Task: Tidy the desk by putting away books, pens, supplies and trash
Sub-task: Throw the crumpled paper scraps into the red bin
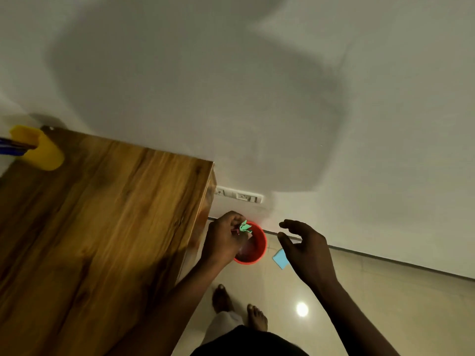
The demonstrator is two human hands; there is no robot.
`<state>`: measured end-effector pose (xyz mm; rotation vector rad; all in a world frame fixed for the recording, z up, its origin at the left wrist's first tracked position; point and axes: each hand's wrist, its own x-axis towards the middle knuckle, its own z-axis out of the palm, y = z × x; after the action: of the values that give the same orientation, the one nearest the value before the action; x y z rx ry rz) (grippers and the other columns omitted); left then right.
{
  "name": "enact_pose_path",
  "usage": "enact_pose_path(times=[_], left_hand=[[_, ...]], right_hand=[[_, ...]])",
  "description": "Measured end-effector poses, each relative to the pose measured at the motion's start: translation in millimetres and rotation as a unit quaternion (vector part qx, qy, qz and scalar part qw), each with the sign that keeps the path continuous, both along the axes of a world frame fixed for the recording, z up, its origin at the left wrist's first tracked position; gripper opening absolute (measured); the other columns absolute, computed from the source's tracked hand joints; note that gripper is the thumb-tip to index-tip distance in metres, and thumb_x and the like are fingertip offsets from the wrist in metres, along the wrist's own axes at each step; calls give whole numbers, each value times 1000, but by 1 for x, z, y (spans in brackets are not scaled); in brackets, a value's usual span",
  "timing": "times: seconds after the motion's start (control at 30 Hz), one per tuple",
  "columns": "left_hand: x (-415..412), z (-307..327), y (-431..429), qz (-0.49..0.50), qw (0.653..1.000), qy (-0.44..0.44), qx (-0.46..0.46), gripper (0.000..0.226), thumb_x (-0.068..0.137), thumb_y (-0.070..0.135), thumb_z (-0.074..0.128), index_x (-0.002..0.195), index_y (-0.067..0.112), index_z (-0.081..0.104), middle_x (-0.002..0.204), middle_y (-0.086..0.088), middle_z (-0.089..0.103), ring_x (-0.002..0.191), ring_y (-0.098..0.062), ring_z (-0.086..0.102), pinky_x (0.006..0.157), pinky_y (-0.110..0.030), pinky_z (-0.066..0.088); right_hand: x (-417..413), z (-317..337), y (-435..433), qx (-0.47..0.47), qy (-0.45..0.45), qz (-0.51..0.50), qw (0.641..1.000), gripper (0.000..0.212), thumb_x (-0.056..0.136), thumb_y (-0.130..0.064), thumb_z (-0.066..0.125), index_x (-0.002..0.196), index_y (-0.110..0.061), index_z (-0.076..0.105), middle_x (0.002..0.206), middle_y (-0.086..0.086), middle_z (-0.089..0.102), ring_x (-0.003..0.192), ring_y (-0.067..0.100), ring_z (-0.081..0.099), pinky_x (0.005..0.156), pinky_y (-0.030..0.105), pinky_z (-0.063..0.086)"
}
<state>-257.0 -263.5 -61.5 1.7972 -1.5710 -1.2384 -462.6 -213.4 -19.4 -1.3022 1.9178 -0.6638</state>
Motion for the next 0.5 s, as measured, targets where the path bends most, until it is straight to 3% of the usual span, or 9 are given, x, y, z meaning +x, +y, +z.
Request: enact_pose_path(times=[0.17, 0.3, 0.4, 0.5], left_hand=[[2, -2, -12, -17, 1000, -3, -3, 58, 80, 12, 81, 132, 27, 59, 134, 4, 64, 125, -19, 60, 100, -43, 56], [8, 6, -13, -13, 999, 1, -36, 45, 86, 12, 76, 127, 25, 63, 130, 6, 66, 119, -15, 62, 98, -40, 57], [13, 23, -6, 0, 998, 17, -66, 34, 89, 18, 74, 122, 24, 67, 124, 10, 69, 113, -10, 64, 90, -26, 57], [20, 41, 8, 19, 996, 44, -82, 28, 91, 22, 73, 118, 27, 69, 118, 16, 70, 110, -6, 65, 87, -24, 57]], right_hand=[[4, 6, 5, -8, -21, -30, 999, 26, 91, -41, 70, 117, -42, 68, 116, -22, 66, 77, 7, 71, 76, 30, 58], [11, 11, 6, -21, -24, -17, 999, 26, 93, -37, 70, 118, -43, 68, 114, -25, 64, 89, 6, 71, 73, 20, 54], [20, 17, 5, -27, -35, -1, 999, 27, 93, -33, 70, 119, -40, 69, 114, -25, 64, 97, 7, 71, 73, 13, 50], [29, 26, 1, -46, -34, 35, 998, 26, 94, -34, 70, 119, -41, 68, 117, -21, 67, 89, 3, 72, 77, 15, 54]])
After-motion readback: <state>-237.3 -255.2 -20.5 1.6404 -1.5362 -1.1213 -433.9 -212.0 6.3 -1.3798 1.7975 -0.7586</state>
